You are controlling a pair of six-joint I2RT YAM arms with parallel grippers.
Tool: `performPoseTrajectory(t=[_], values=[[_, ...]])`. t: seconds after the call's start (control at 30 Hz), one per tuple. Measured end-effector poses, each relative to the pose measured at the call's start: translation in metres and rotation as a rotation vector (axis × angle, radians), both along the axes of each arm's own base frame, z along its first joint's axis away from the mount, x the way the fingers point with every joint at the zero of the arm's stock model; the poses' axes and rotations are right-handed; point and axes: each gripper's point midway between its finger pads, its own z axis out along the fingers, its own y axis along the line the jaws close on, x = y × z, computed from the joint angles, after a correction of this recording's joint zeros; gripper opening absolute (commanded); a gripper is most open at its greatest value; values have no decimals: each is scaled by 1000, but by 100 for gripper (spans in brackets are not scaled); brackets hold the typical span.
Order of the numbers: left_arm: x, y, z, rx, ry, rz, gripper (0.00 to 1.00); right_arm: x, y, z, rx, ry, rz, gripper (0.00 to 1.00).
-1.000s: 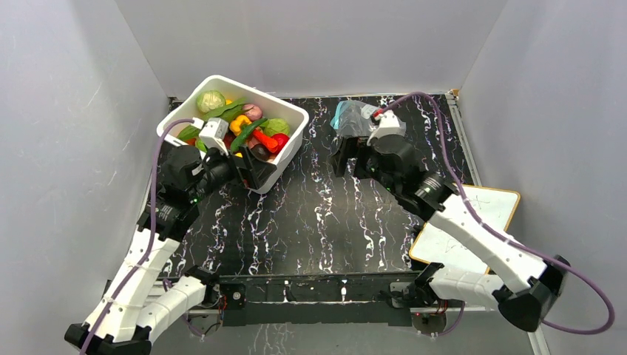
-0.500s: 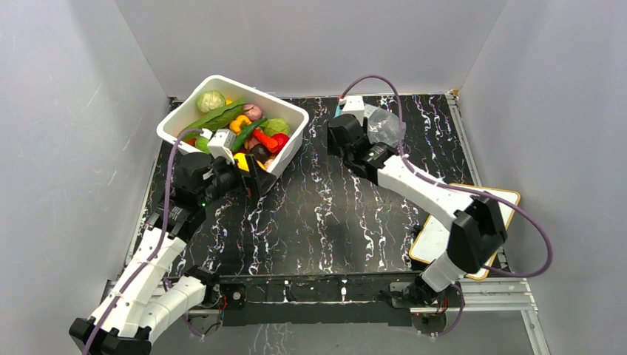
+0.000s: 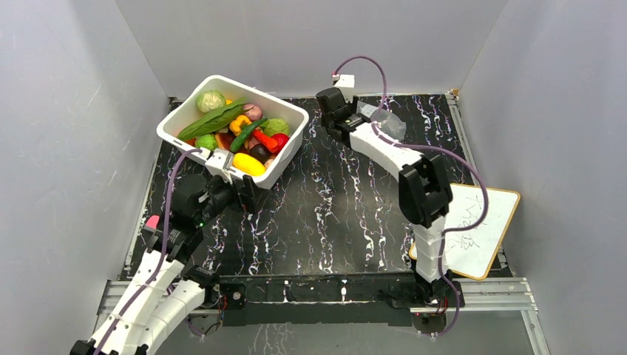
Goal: Place the food in the zip-top bag and seal the zipper
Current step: Pick up the zipper food storage bag at the center of the board.
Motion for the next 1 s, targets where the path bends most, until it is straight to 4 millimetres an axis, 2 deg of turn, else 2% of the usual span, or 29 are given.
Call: performPoseTrajectory(t=[0.2,0.43,0.63,0.83,1.0], values=[[-2,4,10,24,-96,-16,98,33,7,-17,-71,-6,-59,51],[-6,11,20,39,-172,-6,98,51,-6,-32,-221,-25,-130,51],[-8,15,27,43,-210,4,98,59,-11,-44,-299,-12,-136,51],[-8,17,27,52,-214,10,98,61,-12,-51,-294,13,-105,47],[-7,17,27,58,-217,11,98,61,-19,-55,-298,37,-102,35]])
